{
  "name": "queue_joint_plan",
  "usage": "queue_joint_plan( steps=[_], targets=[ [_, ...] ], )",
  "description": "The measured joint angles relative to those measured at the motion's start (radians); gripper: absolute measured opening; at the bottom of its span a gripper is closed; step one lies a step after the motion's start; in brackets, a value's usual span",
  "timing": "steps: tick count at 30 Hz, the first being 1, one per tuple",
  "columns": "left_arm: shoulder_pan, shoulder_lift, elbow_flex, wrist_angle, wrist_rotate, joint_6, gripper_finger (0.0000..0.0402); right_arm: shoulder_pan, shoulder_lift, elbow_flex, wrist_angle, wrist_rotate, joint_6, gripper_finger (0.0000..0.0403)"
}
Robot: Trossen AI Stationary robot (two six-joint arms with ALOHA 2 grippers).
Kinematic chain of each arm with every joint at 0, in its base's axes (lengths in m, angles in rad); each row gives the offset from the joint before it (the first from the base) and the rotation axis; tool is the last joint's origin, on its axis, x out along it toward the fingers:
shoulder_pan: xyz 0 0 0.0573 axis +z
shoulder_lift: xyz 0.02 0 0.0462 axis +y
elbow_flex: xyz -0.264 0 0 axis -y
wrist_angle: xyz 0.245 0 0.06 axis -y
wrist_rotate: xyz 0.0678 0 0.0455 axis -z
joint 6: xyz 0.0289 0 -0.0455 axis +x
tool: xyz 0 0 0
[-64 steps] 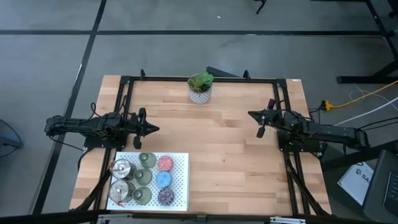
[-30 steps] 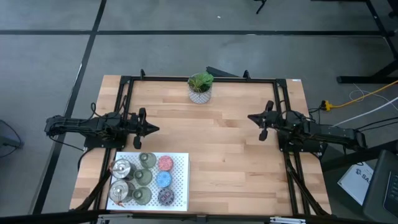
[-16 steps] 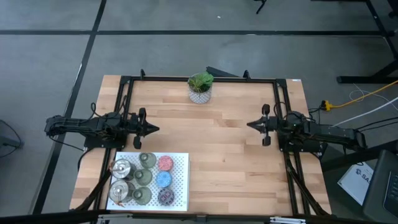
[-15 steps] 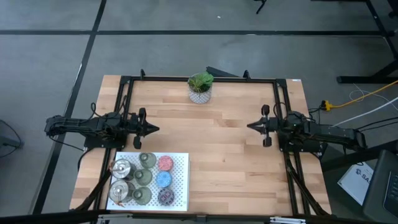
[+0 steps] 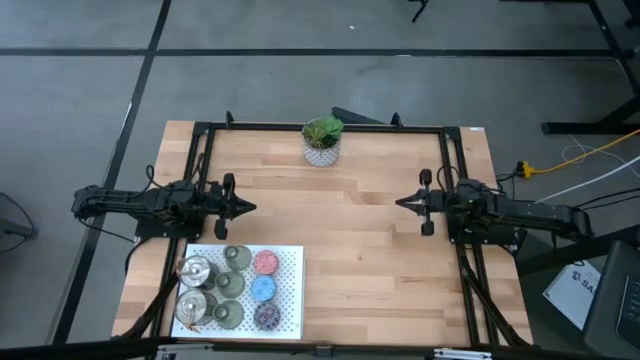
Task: Pick & Place candle stick holders
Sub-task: Return to Home Position
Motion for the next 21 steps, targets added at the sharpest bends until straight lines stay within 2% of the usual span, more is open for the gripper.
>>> queue_joint_plan(
  steps=[8, 17, 21],
  targets=[
    [0.0, 0.0, 0.0, 0.0, 0.0, 0.0, 0.0006, 0.0, 0.029, 0.0, 0.028, -0.005, 0.014, 0.0019],
    [0.0, 0.0, 0.0, 0.0, 0.0, 0.0, 0.0006, 0.0, 0.029, 0.0, 0.05, -0.008, 0.202, 0.0019],
    [0.0, 0.0, 0.0, 0.0, 0.0, 0.0, 0.0006, 0.0, 0.029, 0.0, 0.053, -0.008, 0.218, 0.0019]
  ],
)
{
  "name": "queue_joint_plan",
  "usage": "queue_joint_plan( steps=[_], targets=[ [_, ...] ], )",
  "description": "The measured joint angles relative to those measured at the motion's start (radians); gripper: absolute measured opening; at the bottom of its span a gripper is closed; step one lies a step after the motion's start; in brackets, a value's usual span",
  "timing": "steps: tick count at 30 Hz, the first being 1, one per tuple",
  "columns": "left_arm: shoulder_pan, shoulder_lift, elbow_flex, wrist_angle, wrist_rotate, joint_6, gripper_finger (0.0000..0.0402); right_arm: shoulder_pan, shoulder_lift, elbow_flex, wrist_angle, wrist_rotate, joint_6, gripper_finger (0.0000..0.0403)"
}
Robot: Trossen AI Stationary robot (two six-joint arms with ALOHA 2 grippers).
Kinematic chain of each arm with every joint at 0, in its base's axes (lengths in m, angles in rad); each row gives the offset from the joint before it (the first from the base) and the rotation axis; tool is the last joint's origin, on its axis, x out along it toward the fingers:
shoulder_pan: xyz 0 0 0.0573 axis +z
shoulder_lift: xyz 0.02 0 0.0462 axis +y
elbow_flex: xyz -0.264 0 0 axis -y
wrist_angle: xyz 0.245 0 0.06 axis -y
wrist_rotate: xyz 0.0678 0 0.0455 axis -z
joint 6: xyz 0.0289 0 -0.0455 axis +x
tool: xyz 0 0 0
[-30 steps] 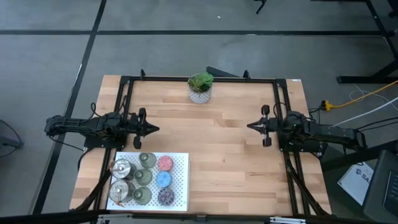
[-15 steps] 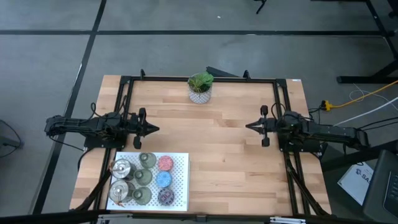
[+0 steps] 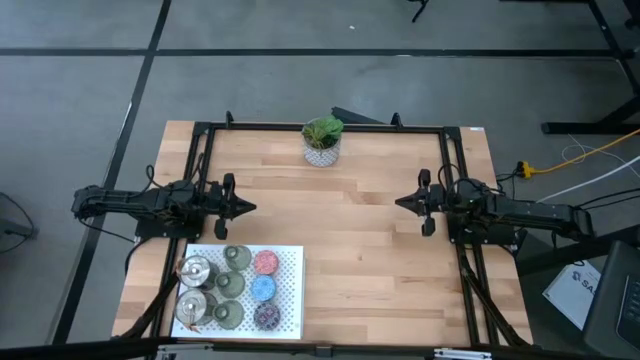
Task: Pick & Place candle stick holders
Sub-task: Return to Home Position
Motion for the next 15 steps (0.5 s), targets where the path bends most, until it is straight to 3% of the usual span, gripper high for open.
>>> queue_joint_plan(
  steps=[15],
  targets=[
    [0.0, 0.0, 0.0, 0.0, 0.0, 0.0, 0.0006, 0.0, 0.0, 0.0, -0.004, 0.143, -0.059, 0.0019]
  ],
)
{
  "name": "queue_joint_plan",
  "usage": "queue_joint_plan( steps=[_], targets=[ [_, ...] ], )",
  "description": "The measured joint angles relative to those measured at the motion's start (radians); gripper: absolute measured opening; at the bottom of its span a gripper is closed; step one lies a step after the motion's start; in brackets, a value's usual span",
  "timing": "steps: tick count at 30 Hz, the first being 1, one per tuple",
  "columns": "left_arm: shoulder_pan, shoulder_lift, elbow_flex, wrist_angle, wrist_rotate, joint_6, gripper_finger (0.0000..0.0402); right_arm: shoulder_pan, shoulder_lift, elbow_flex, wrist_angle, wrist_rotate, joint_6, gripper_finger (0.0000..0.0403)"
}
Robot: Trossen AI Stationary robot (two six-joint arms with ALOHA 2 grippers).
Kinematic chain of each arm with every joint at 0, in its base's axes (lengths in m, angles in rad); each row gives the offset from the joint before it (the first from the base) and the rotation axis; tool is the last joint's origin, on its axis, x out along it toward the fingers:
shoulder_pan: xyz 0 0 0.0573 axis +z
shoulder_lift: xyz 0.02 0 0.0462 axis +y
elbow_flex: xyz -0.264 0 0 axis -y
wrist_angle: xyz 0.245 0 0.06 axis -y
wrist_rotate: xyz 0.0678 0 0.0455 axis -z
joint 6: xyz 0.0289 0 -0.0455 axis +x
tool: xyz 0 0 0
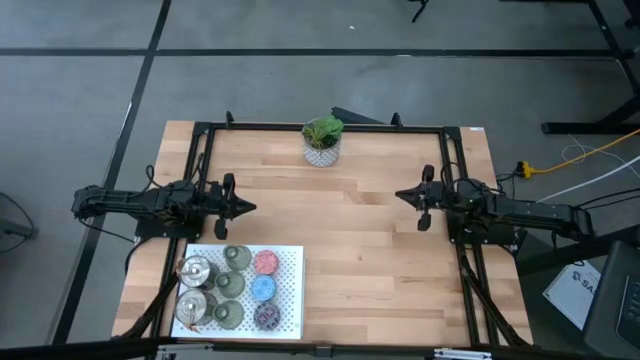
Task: Pick & Place candle stick holders
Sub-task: Return to Home Position
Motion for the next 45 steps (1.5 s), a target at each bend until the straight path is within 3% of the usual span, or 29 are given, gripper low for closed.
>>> queue_joint_plan(
  steps=[45],
  targets=[
    [0.0, 0.0, 0.0, 0.006, 0.0, 0.0, 0.0006, 0.053, 0.013, 0.001, -0.015, 0.023, 0.033, 0.0019]
  ],
)
